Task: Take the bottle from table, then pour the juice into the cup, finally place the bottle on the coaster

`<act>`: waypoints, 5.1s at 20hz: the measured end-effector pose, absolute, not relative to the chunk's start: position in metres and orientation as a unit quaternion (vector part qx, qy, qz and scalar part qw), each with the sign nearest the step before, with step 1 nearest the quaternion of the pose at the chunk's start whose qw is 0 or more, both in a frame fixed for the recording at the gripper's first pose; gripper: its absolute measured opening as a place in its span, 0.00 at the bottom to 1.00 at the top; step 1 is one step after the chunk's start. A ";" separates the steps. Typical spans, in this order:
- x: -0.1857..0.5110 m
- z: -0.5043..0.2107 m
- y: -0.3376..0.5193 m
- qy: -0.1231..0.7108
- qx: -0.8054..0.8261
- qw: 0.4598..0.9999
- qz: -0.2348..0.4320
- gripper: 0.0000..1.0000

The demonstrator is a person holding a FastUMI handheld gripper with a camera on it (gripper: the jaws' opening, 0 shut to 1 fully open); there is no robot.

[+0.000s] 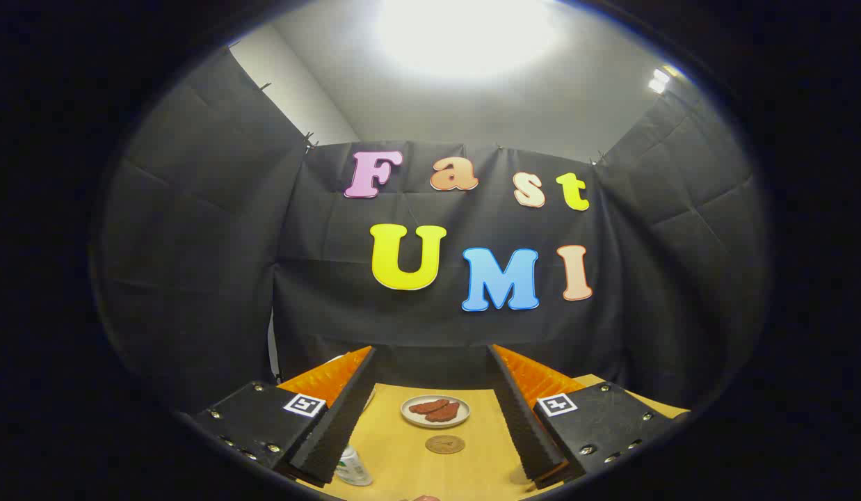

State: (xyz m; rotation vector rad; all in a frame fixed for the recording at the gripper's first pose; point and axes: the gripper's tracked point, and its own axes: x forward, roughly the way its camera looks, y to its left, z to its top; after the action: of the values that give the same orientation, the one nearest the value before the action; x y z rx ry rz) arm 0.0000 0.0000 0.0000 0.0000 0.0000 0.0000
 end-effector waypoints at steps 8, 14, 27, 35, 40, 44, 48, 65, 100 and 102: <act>-0.009 -0.012 0.025 0.013 -0.008 1.000 0.011 0.95; -0.009 -0.007 0.022 0.002 -0.004 1.000 0.012 0.95; -0.010 -0.025 0.042 -0.011 0.018 1.000 0.022 0.95; -0.003 -0.105 0.087 0.025 -0.012 0.999 0.042 0.95; 0.007 -0.172 0.093 0.073 -0.003 0.997 0.029 0.96; 0.012 -0.213 0.102 0.114 -0.013 0.993 0.032 0.96; 0.017 -0.247 0.109 0.154 -0.017 0.987 0.032 0.96; 0.020 -0.307 0.113 0.254 -0.007 0.967 0.033 0.82; 0.034 -0.273 -0.058 0.264 0.375 0.879 -0.134 0.77; 0.033 -0.279 -0.060 0.267 0.409 0.862 -0.136 0.76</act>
State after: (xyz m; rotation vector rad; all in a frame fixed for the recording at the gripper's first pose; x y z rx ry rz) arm 0.0333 -0.0599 -0.2785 0.8571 0.5610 -0.2862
